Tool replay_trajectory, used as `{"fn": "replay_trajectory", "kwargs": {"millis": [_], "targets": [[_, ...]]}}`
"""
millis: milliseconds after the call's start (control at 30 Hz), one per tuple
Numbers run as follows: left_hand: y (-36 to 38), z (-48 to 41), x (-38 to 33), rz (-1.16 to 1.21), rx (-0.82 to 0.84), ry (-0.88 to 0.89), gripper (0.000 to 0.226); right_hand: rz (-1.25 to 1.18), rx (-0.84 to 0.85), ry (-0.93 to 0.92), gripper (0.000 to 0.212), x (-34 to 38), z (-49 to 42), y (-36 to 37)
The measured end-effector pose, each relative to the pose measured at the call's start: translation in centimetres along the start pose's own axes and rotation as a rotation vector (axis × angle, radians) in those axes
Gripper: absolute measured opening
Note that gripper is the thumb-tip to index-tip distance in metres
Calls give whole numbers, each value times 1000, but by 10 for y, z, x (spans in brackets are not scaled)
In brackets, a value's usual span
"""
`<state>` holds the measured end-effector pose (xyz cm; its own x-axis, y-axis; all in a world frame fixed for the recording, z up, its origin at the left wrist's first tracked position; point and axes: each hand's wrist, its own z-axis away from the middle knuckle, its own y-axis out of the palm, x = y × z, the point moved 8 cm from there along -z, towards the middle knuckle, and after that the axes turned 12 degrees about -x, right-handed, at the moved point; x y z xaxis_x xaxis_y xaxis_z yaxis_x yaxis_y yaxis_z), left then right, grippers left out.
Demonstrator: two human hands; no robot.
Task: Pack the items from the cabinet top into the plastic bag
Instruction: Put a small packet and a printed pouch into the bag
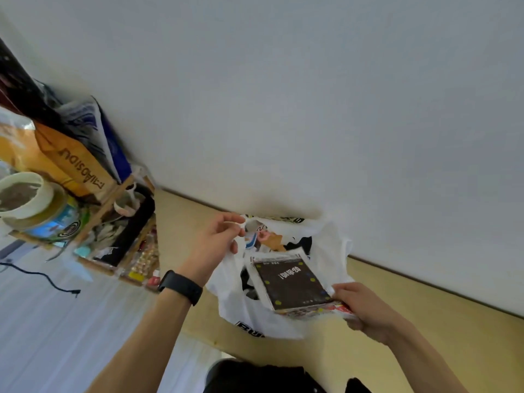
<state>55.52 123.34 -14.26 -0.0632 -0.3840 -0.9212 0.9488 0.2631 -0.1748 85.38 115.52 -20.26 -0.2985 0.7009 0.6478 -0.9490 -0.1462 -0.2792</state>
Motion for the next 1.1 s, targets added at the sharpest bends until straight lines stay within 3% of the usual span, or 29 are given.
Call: {"fn": "replay_trajectory", "kwargs": {"millis": [100,267,333,400,467,567,667,733,800,867,933,1100], "targets": [[10,2,-2,-11,66,18,17,-116,-145,63,34,-6,-9,4],[16,3,-5,-12,109,22,17,-292,-318,121,25,-9,-25,43],[17,4,-4,-13,119,17,16,-258,-208,121,16,-3,-26,76],[17,4,-3,-29,127,16,15,-45,-3,79,15,5,-20,107],[13,2,-2,-19,124,16,14,139,27,-22,12,13,-17,114],[2,-3,5,23,90,-6,19,301,-355,-291,6,35,-13,75],[-3,-5,14,49,59,-35,25,321,-849,-507,42,43,4,20],[-2,-3,17,66,43,-52,27,378,-1005,-487,72,35,0,-7],[-3,1,17,80,13,-67,28,442,-948,-296,83,18,-21,-22],[-5,4,20,30,-8,-92,28,441,-802,-218,51,14,-35,-23],[-7,6,27,-106,43,-114,24,255,-691,-235,25,21,-35,-18],[-2,20,43,-369,248,-145,55,-372,-600,-240,38,39,-19,-20]]}}
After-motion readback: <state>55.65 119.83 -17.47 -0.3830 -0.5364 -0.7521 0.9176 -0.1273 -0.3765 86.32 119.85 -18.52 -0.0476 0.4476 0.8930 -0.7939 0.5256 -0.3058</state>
